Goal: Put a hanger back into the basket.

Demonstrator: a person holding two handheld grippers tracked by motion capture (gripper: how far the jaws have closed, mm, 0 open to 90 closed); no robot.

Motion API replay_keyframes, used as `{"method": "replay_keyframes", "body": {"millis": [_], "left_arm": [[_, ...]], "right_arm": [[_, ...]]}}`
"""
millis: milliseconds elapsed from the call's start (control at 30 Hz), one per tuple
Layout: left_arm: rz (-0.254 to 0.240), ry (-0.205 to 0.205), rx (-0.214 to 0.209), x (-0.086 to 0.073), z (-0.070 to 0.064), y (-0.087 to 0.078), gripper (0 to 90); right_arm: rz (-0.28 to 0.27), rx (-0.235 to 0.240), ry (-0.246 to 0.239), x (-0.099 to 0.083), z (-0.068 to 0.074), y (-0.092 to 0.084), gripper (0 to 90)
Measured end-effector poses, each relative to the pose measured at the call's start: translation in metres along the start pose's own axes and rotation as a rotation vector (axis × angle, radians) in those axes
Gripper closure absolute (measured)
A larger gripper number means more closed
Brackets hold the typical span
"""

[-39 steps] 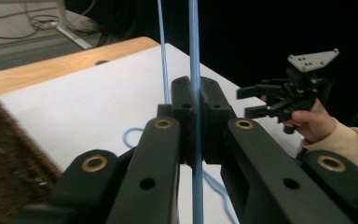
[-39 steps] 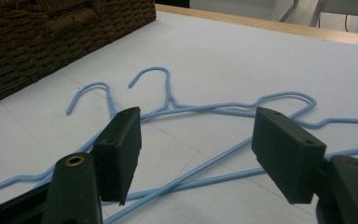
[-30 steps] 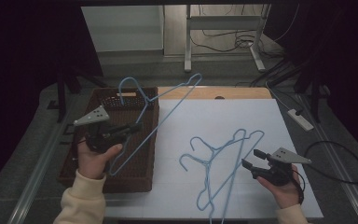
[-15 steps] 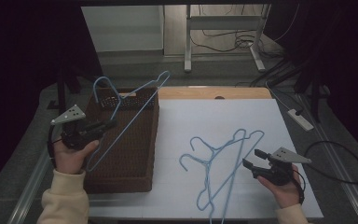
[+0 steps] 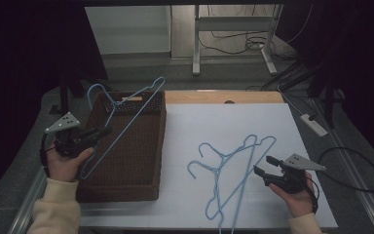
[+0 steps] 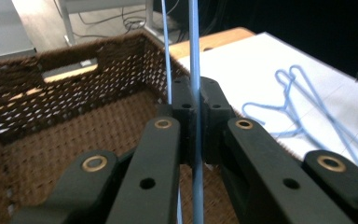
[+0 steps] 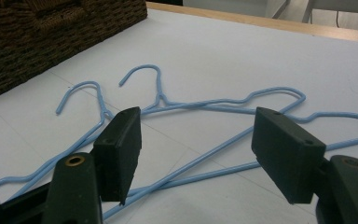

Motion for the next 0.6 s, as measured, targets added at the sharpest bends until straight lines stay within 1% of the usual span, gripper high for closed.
{"method": "replay_keyframes", "body": {"millis": [100, 200, 300, 333, 433, 600], "left_arm": [[0.050, 0.000, 0.015, -0.006, 0.009, 0.001, 86.0], [0.080, -0.017, 0.010, -0.012, 0.018, 0.007, 86.1], [0.103, -0.018, 0.008, -0.016, 0.024, 0.015, 86.0], [0.103, -0.018, 0.008, -0.016, 0.024, 0.015, 86.1], [0.119, -0.007, -0.009, -0.019, 0.024, 0.021, 86.1], [0.182, 0.004, -0.015, -0.028, 0.025, 0.031, 86.0]], "right_arm": [[-0.004, 0.001, 0.001, 0.001, 0.000, 0.000, 34.1], [-0.004, 0.003, 0.001, 0.001, 0.000, 0.000, 34.1], [0.000, 0.004, 0.000, 0.001, 0.000, 0.000, 34.1], [0.000, 0.004, 0.000, 0.001, 0.000, 0.000, 34.1], [0.003, 0.002, 0.002, 0.000, 0.000, 0.000, 34.1], [0.004, -0.005, 0.009, 0.000, -0.002, 0.000, 34.1]]}}
Point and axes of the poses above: each handheld gripper's, and its own axes: y roughly forward along the jaws, x roughly out of its top, z roughly to its left, the point moved 5 cm from there along y, roughly forward along the jaws, and after that the axes turned 6 degrees about y, right-handed, at the moved point
